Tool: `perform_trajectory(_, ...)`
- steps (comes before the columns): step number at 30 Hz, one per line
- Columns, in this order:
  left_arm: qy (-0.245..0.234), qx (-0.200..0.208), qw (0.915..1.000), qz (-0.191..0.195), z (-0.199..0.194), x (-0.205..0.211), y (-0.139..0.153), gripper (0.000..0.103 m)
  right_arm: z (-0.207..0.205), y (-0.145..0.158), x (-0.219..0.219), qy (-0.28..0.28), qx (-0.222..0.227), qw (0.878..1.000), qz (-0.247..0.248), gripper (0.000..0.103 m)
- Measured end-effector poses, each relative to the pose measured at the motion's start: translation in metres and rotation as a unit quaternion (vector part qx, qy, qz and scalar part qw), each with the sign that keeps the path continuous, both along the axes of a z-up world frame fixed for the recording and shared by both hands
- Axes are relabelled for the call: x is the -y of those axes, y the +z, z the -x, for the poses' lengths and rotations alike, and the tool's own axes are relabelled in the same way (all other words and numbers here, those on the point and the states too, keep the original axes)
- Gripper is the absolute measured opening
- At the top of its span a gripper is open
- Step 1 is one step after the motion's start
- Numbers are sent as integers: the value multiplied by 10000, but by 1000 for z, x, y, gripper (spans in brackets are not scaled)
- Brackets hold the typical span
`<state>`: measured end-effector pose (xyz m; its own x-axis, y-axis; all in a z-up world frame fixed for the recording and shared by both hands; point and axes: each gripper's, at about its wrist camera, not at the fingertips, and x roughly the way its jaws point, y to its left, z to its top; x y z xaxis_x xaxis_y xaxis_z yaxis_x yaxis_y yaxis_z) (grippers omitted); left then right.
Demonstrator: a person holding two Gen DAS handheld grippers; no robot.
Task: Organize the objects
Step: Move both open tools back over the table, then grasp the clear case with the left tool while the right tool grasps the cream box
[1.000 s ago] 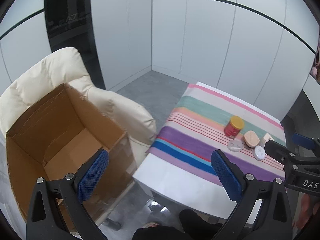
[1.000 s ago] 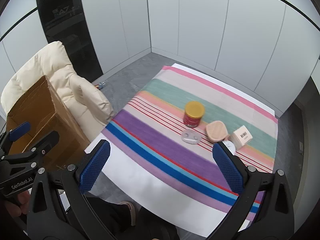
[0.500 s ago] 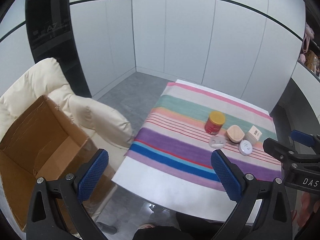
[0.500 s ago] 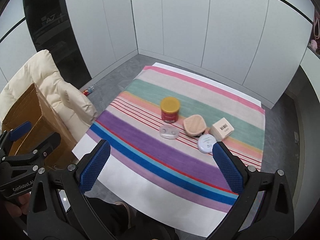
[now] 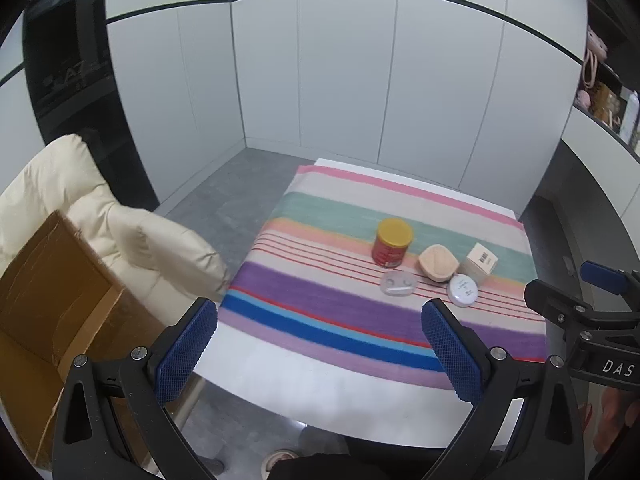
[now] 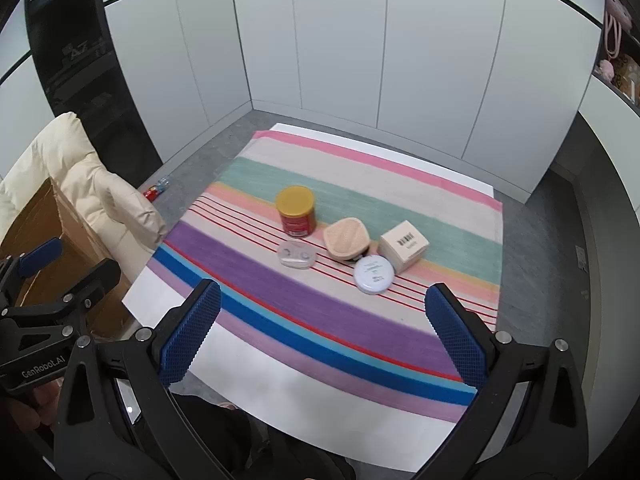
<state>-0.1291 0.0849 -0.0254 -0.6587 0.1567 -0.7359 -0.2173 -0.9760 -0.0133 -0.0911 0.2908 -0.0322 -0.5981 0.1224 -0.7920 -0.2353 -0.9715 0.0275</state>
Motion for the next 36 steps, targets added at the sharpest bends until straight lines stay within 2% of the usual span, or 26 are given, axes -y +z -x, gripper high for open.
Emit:
perform_trajectory(11, -355, 63, 9993, -23, 2, -29, 4, 102, -14, -9, -26, -163, 85, 9998, 4, 103)
perform_trajectory(15, -474, 205, 9987, -43, 9, -39, -1, 102, -17, -20, -41, -270, 227, 9994, -60, 103)
perform_trajectory(24, -620, 826, 9946, 82, 30, -69, -47, 100, -15, -47, -86, -933, 447, 9942, 305, 99)
perform_trajectory(29, -805, 1099, 9904, 218, 42, -86, -75, 99, 3, -70, -87, -865, 599, 9938, 363, 99)
perform_trajectory(36, -935, 1207, 9874, 420, 61, -97, -107, 98, 25, -101, -86, -776, 818, 9933, 251, 99)
